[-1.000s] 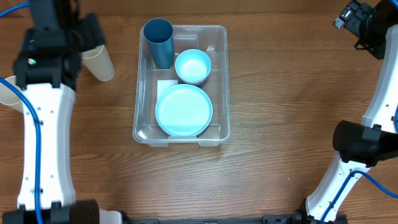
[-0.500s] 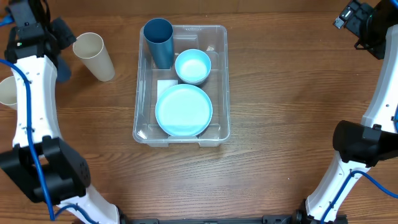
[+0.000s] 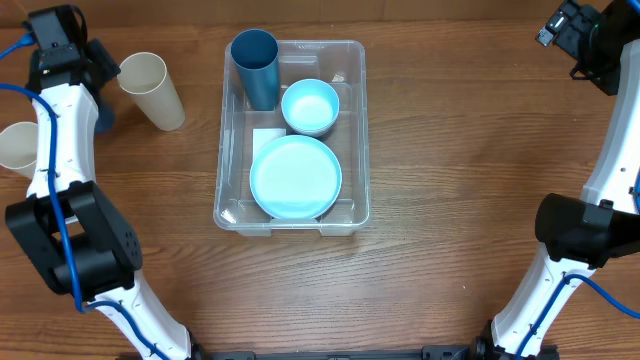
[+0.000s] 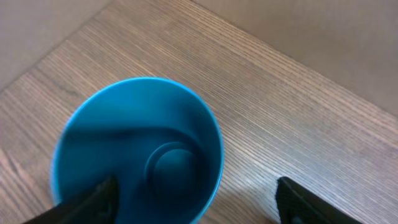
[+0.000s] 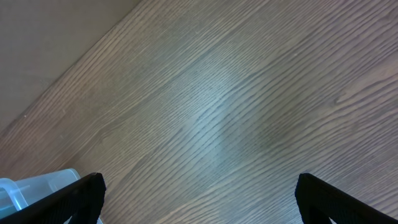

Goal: Pack container
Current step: 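Move the left gripper back to the second blue cup and grasp it, then carry the blue cup into the bin and drop it into the first cup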

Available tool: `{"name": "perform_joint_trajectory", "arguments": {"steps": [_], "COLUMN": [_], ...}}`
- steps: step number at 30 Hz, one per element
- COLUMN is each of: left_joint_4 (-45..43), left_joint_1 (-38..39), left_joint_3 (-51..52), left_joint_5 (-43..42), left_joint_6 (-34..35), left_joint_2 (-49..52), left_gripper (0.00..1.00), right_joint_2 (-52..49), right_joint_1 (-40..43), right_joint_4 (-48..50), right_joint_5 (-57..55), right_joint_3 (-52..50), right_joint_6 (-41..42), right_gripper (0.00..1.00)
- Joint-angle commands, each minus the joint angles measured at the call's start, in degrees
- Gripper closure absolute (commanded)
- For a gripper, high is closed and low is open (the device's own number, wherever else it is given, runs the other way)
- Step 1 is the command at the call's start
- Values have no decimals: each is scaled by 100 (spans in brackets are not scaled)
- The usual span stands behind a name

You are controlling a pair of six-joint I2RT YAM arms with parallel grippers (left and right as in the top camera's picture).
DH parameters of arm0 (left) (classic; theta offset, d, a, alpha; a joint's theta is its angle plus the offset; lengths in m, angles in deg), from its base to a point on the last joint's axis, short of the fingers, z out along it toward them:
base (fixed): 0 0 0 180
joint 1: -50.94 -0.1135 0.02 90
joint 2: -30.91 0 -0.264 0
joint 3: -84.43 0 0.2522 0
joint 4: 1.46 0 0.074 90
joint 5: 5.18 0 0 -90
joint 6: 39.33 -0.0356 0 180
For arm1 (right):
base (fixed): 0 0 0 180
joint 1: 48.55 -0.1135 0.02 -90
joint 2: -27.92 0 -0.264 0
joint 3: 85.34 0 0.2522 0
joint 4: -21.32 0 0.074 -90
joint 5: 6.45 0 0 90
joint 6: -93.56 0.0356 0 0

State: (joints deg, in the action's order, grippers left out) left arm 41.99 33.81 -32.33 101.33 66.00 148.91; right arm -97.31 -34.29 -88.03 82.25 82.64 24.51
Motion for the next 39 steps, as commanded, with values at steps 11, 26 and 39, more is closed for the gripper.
{"name": "perform_joint_trajectory", "arguments": {"steps": [11,26,39], "left_joint_4": [46,568,1432], "left_joint_1": [42,1703,3637], "left_joint_3": [-2,-2,-2], "left_joint_5": [-7,-1513,-1145], "left_joint_6": [-162,-1025,-1766], "left_joint_2": [66,-3060,-2302], "left_gripper": [96,96,96], "right_joint_2": [-9,-9,-9], "right_joint_1": [28,28,28], "right_joint_4": [33,33,33], "right_joint_5": [-9,-9,-9], "right_joint_3": [22,22,22], "right_joint_6": [28,28,28], "right_gripper": [0,0,0]}}
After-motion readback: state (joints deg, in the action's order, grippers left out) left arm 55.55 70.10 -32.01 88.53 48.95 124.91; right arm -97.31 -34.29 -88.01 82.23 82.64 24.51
